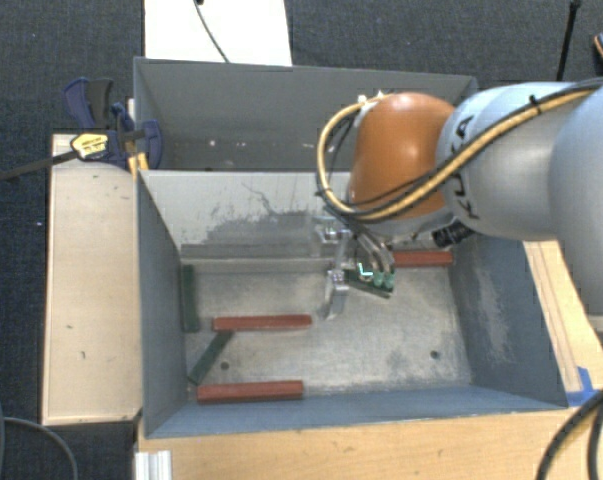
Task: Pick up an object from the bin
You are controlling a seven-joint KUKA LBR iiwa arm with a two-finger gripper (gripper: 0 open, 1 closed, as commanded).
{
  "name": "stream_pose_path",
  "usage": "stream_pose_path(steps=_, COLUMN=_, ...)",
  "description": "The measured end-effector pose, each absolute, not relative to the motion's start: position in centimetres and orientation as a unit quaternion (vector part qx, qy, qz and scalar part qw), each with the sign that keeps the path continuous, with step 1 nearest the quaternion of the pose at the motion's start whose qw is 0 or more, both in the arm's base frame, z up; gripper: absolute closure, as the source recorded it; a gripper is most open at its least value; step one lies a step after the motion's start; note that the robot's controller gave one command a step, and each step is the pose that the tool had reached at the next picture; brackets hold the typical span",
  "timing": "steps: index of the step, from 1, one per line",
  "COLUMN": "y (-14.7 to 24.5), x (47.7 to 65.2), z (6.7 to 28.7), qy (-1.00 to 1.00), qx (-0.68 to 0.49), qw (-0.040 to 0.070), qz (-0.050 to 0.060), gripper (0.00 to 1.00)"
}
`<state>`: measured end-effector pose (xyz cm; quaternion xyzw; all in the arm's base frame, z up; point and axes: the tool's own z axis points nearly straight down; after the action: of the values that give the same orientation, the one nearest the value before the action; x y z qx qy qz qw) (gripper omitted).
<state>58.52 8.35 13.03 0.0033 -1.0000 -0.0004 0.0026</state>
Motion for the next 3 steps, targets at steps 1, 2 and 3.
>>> stream_pose_path(steps=1, y=16.0, x=55.0, z=6.9, qy=-0.995, qx=0.102, qw=0.001, qz=-0.001, gripper=0.0)
stream_pose_path(steps=2, y=17.1, x=53.6, z=10.2, qy=-0.997, qx=0.082, qw=-0.002, qz=-0.001, gripper=0.0)
stream_pose_path(steps=3, y=16.3, x=52.8, z=10.9, qy=-0.999, qx=0.043, qw=0.001, qz=0.0, gripper=0.0)
